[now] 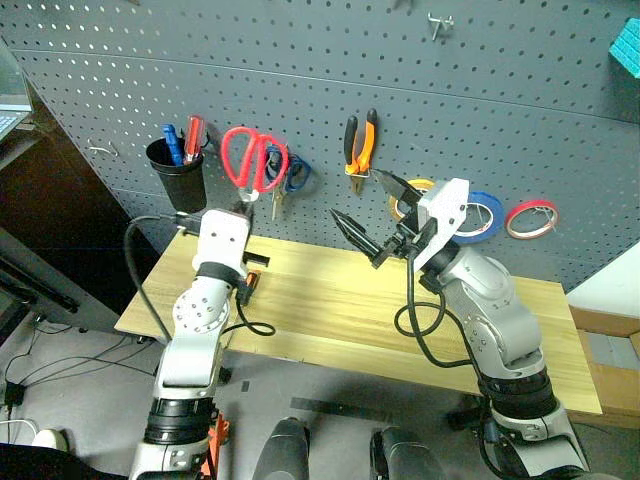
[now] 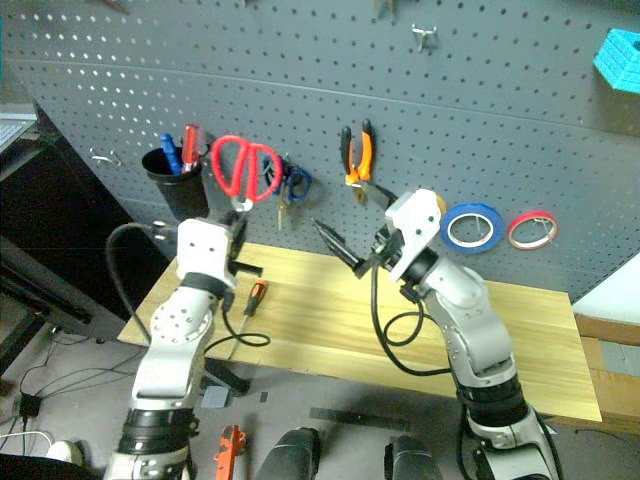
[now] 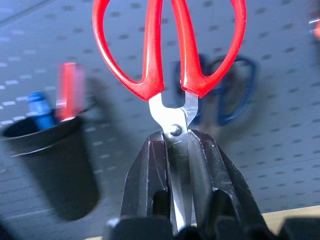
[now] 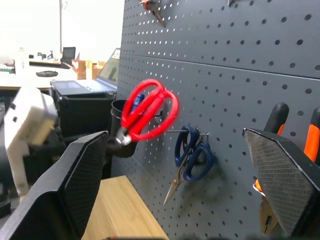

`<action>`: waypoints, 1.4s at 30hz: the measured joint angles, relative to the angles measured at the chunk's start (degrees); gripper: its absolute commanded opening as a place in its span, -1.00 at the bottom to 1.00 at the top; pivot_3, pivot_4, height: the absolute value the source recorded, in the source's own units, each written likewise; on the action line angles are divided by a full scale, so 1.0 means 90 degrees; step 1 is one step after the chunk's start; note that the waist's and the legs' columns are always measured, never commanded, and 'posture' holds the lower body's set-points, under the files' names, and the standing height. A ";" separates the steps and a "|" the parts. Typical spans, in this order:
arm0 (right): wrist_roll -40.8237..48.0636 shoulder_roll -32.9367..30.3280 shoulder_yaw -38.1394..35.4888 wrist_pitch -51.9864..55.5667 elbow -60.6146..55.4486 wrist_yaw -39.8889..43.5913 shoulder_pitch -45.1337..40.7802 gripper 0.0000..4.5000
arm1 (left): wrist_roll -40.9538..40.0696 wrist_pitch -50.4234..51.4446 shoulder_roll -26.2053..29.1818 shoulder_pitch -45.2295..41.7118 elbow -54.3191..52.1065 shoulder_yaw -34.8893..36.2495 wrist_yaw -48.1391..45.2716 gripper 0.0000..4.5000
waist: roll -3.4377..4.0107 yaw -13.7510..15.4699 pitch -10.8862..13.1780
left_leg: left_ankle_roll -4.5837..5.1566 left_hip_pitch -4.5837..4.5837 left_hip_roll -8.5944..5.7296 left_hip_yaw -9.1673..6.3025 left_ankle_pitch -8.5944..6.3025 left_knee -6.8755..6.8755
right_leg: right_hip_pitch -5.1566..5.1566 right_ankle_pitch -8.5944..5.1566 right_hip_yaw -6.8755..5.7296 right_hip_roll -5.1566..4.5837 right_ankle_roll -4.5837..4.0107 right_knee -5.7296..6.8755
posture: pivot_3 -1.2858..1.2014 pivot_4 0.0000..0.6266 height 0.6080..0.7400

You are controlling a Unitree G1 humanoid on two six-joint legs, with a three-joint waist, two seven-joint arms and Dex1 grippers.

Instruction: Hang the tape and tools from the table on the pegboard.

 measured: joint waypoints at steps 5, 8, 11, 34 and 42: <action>-0.0040 0.0010 -0.0001 -0.0005 0.0001 -0.0076 0.0049 1.00 | -0.0076 0.0004 -0.0076 -0.0117 0.0289 -0.0107 -0.0148 -0.89 | 0.0000 -0.0013 0.0000 | 0.0001 0.0021 0.0002 0.0000 0.0001 0.0000 | 0.0010 0.0001 0.0003 0.0005 -0.0003 0.0013 | 0.19 -0.73 1.00; -0.0047 0.0015 0.0000 -0.0004 0.0001 -0.0103 0.0058 1.00 | -0.0086 0.0005 -0.0094 -0.0272 0.0451 -0.0105 -0.0171 -0.89 | 0.0000 -0.0016 0.0000 | 0.0007 0.0033 0.0003 0.0001 0.0005 0.0005 | 0.0024 0.0000 0.0006 0.0007 -0.0003 0.0012 | 0.19 -0.72 1.00; -0.0047 0.0013 -0.0003 -0.0002 0.0001 -0.0127 0.0058 1.00 | -0.0123 0.0017 -0.0106 -0.0315 0.0559 -0.0093 -0.0195 -0.89 | 0.0001 -0.0025 0.0000 | 0.0009 0.0042 0.0003 0.0004 0.0005 0.0009 | 0.0034 0.0000 0.0011 0.0007 -0.0002 0.0012 | 0.18 -0.70 1.00; -0.0037 -0.0024 0.0013 0.0077 -0.0015 -0.0112 0.0087 1.00 | -0.0349 0.0692 -0.0278 -0.0645 0.1183 -0.0053 -0.0374 0.99 | 0.0002 -0.0036 0.0000 | 0.0011 0.0043 0.0004 0.0003 0.0006 0.0010 | 0.0034 0.0001 0.0013 0.0009 -0.0002 0.0018 | 0.18 -0.56 1.00; 0.0024 -0.0330 0.0493 0.0331 -0.0325 0.0333 0.0646 1.00 | -0.0349 0.1223 -0.0553 0.1161 0.0469 0.0081 -0.0051 0.99 | 0.0044 -0.0193 0.0056 | 0.0015 0.0049 0.0008 0.0007 0.0004 0.0009 | 0.0036 -0.0005 0.0026 0.0008 -0.0003 0.0015 | 0.16 -0.28 1.00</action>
